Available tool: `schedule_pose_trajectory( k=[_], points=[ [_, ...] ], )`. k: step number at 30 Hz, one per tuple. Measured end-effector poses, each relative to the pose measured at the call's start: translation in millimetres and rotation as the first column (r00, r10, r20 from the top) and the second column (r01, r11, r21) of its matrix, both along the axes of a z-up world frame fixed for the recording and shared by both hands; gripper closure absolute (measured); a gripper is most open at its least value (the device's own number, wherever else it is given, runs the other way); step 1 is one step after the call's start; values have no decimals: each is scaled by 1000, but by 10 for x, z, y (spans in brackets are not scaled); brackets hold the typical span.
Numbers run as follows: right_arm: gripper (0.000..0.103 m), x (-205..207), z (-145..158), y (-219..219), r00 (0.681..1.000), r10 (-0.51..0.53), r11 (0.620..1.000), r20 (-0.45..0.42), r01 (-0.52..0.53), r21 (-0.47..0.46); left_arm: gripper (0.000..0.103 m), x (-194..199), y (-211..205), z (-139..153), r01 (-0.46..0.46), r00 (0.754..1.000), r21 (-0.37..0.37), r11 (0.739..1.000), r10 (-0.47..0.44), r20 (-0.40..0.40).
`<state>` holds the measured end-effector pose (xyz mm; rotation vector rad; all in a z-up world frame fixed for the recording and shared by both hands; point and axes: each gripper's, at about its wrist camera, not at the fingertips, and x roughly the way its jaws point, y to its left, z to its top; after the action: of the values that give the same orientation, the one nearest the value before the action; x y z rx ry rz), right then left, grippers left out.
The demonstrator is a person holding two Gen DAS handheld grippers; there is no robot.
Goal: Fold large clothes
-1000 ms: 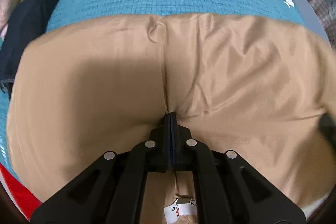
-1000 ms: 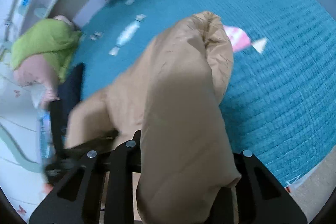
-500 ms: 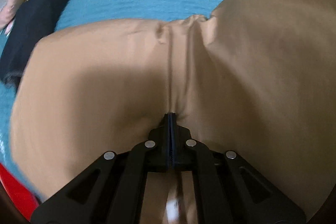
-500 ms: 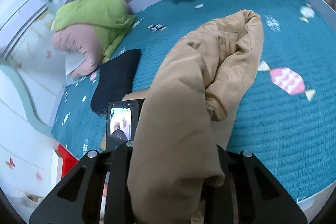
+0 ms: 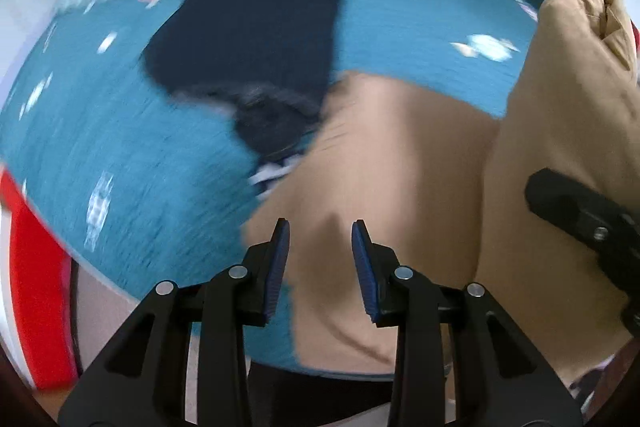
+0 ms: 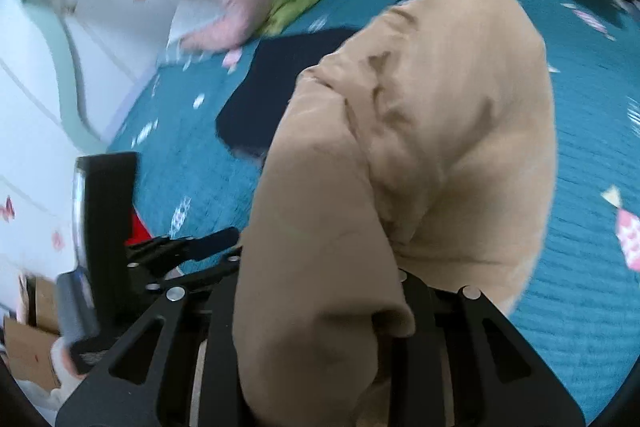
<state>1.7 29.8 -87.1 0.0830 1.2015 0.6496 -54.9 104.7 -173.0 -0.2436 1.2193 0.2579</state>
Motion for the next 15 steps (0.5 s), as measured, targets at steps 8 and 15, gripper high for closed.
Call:
schedule_pose_trajectory(
  k=[8, 15],
  points=[
    [58, 85, -706, 760, 991, 39, 998, -130, -44, -33, 70, -441, 705, -318, -191, 976, -21, 981, 187, -116],
    [39, 8, -814, 975, 962, 80, 988, -262, -42, 147, 70, -757, 1172, -256, -295, 947, 3, 955, 293, -129]
  ],
)
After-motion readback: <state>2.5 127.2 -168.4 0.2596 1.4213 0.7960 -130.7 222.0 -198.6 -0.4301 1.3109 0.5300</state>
